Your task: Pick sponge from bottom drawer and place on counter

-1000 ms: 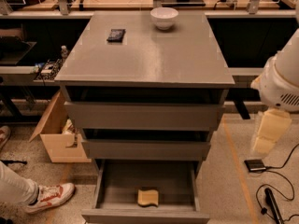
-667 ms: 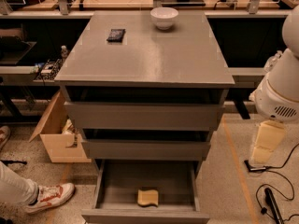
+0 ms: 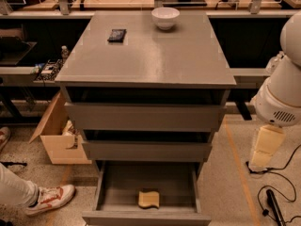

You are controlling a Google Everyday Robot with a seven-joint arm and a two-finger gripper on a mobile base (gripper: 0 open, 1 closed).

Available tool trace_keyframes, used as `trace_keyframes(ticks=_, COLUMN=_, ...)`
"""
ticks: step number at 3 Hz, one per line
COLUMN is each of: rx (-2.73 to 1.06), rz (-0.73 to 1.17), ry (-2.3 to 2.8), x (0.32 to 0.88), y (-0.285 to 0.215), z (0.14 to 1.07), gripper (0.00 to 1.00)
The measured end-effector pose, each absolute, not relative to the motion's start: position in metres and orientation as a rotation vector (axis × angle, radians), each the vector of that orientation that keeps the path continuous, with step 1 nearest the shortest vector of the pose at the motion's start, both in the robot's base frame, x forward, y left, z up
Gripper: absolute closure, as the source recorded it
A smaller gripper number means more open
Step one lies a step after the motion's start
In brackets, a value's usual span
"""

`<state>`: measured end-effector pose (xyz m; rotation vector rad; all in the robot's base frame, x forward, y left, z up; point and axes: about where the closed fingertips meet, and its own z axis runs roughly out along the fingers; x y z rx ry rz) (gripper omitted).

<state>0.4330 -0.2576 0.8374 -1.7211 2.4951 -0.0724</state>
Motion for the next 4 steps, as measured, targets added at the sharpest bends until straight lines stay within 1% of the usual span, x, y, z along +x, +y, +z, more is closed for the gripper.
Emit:
trace_keyframes(ticks=1, rx=-1.729, rz=-0.041, ry=2.538, x=0.422, y=-0.268, z=0.787, gripper=0.0)
trace_keyframes(ticks=2, rx=-1.732, rz=-0.032, ry=2.53, x=0.422, y=-0.266, z=0.785, gripper=0.0)
trace_keyframes(ticks=3, rx=-1.752, rz=0.044, ry=2.45, x=0.429, y=-0.244, z=0.764, gripper=0.0)
trace_keyframes(ticks=4, rx=-1.775, rz=0.177, ry=2.339, x=0.432, y=-0.217, z=0.72, gripper=0.0)
